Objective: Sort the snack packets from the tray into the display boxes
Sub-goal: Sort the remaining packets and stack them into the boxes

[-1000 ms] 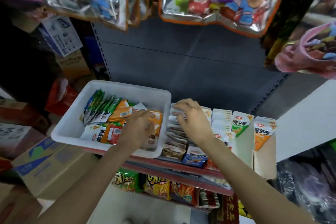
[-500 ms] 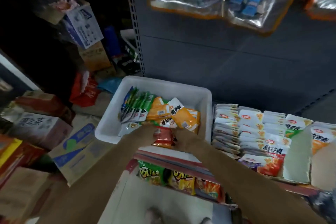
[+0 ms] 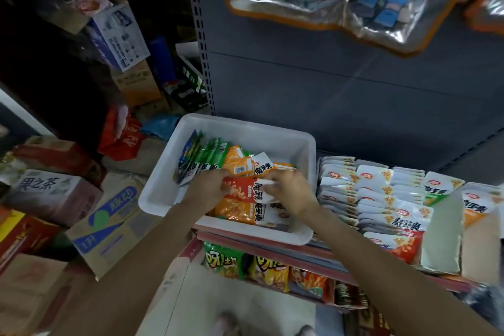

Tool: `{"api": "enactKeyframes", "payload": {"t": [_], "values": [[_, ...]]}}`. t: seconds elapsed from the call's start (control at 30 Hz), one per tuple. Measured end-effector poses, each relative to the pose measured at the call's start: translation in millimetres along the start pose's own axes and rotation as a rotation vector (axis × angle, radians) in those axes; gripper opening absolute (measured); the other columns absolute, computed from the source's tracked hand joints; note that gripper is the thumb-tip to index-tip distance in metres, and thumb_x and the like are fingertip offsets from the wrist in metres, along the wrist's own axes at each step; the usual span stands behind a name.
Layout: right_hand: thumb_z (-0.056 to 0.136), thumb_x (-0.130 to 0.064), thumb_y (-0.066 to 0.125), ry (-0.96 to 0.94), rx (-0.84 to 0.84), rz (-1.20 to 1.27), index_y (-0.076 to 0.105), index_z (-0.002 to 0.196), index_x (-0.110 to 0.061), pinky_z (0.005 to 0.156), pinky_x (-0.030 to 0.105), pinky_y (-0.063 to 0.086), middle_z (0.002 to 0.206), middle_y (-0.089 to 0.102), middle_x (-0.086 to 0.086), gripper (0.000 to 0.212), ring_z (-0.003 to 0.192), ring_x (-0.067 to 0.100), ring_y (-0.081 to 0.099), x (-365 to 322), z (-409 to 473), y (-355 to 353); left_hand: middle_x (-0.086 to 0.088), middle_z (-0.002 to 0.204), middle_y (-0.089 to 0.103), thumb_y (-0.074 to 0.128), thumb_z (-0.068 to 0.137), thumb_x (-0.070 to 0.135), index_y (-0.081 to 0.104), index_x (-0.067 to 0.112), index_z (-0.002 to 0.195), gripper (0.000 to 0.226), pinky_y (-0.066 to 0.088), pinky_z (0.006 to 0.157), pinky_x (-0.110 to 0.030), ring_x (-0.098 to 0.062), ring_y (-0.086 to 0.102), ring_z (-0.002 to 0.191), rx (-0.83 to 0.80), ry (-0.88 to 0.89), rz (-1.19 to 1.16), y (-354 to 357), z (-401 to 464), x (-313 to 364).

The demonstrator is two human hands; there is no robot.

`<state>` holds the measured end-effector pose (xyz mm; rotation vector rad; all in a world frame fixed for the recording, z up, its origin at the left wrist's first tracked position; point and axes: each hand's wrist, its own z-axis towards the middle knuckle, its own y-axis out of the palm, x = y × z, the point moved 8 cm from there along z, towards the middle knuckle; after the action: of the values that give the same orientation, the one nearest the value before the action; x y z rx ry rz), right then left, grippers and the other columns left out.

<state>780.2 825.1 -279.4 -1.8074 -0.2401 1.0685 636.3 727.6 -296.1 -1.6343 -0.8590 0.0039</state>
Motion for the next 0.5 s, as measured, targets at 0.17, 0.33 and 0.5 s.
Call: {"api": "enactKeyframes", "payload": {"t": [0.17,0.33,0.5], "values": [[0.079,-0.016,0.075,0.117,0.289,0.725,0.062,0.091,-0.02,0.065,0.031,0.056,0.083,0.069,0.001,0.018,0.074,0.015,0.068,14,-14,-66,0.003,0.096,0.066,0.064,0.087,0.033,0.063,0.015,0.109,0.028,0.049,0.067,-0.017,-0.008,0.063,0.084,0.076,0.132,-0.406,-21,-16,48],[0.084,-0.007,0.068,0.085,0.355,0.828,0.064,0.08,-0.016,0.065,0.033,0.053,0.079,0.068,0.004,0.01,0.07,0.011,0.065,33,-40,-116,0.01,0.077,0.063,0.066,0.086,0.031,0.06,0.02,0.091,0.013,0.047,0.059,-0.015,-0.006,0.062,0.07,0.115,0.224,-0.488,-20,-15,110],[0.086,-0.011,0.067,0.032,0.513,0.737,0.066,0.084,-0.012,0.065,0.034,0.045,0.077,0.063,0.004,0.002,0.07,0.017,0.054,72,-85,-181,0.002,0.101,0.067,0.066,0.086,0.033,0.056,0.015,0.114,0.035,0.053,0.079,-0.028,-0.012,0.065,0.091,0.044,0.274,-0.516,1,-10,189]]}}
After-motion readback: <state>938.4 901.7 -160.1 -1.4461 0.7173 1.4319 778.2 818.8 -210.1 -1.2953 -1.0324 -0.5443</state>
